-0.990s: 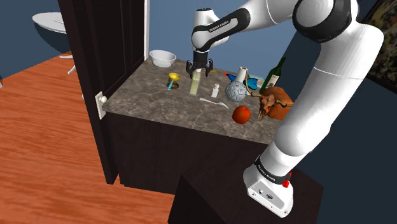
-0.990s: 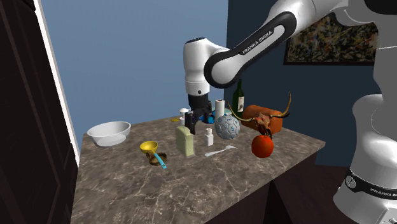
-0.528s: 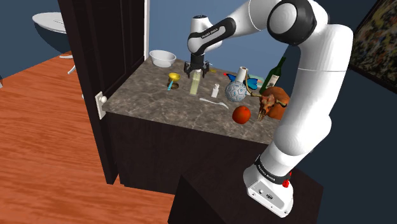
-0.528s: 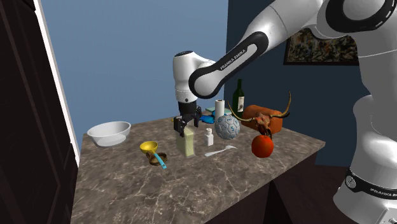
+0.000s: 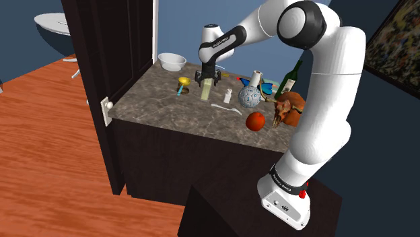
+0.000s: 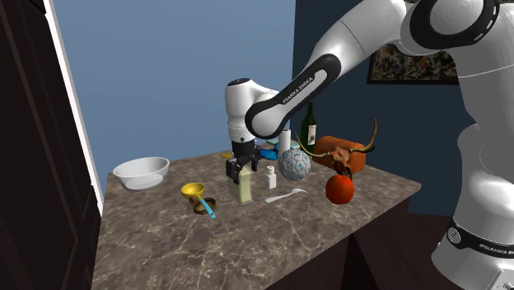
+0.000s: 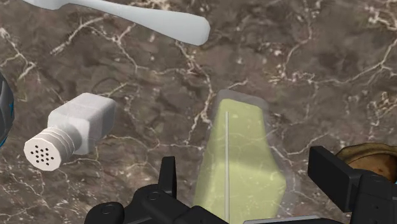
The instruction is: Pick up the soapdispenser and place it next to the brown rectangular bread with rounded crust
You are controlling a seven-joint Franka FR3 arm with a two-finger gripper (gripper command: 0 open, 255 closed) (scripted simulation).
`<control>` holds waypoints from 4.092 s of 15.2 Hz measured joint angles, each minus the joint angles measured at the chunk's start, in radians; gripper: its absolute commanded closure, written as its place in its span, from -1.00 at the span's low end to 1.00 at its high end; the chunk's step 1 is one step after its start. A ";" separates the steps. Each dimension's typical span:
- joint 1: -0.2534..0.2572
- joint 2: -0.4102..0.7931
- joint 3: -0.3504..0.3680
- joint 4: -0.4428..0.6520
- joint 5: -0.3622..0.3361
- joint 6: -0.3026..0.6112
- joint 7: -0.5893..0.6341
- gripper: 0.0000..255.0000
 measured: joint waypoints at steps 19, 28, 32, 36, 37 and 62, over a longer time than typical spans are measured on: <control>0.000 -0.023 0.002 0.008 0.005 -0.030 -0.008 1.00; -0.001 -0.081 0.007 0.050 0.021 -0.128 -0.036 1.00; -0.001 -0.098 0.009 0.079 0.027 -0.173 -0.047 1.00; -0.001 -0.115 0.010 0.111 0.033 -0.221 -0.059 1.00; -0.001 -0.120 0.010 0.116 0.034 -0.231 -0.061 1.00; 0.006 -0.160 0.016 0.395 0.057 -0.543 -0.125 1.00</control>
